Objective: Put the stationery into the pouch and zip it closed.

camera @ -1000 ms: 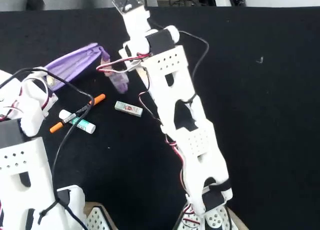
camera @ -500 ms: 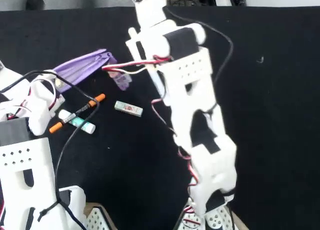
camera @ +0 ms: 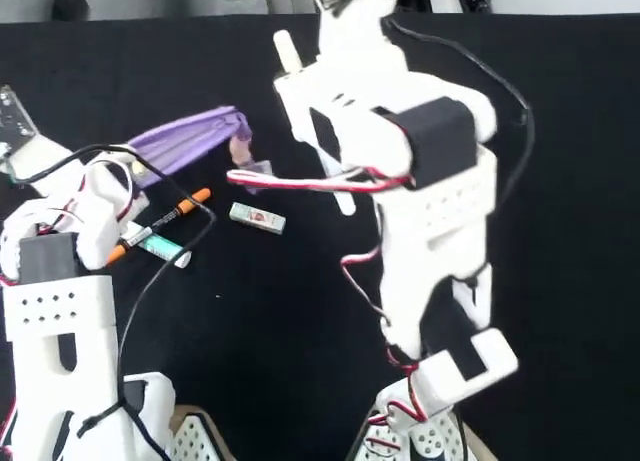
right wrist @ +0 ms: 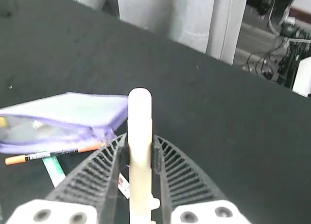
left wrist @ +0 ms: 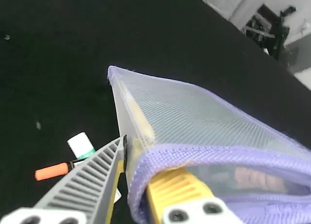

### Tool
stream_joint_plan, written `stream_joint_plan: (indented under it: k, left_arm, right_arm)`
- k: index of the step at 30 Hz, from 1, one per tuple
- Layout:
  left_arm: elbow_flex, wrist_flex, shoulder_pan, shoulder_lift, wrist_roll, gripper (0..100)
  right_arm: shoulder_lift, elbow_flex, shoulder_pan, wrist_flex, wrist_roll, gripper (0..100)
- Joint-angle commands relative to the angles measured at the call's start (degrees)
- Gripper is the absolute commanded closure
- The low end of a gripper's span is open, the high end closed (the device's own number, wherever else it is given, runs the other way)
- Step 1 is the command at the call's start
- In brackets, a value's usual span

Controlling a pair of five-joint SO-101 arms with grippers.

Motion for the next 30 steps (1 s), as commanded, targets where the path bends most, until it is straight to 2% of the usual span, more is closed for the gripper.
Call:
stream_joint_plan:
  k: [1,8,15,20,26,30]
  left_arm:
    - [-0.75,-1.58,2.77,-1.67,-0.88,97]
    - [1.8,-3.96,3.12,-1.67,-0.88,97]
    - [2.59,-4.57,3.12,-1.67,-0.88,97]
    - [2.59,-4.57,3.21,-1.67,-0.88,97]
    - [2.59,-4.13,6.11,-1.67,-0.88,97]
    - [2.59,-4.13,6.29,-1.67,-0.88,97]
  right_arm:
    - [-5.05,-0.13,0.53,1.05,-0.7,98.7]
    - [-10.07,0.22,0.44,1.85,-0.79,98.7]
    - [-20.35,11.56,0.44,-0.09,-0.79,98.7]
    - [-31.08,29.23,0.53,-11.16,-0.7,98.7]
    - [-45.14,58.07,0.62,-32.88,-0.79,98.7]
    - [-52.62,65.63,0.53,-38.95,-0.79,98.7]
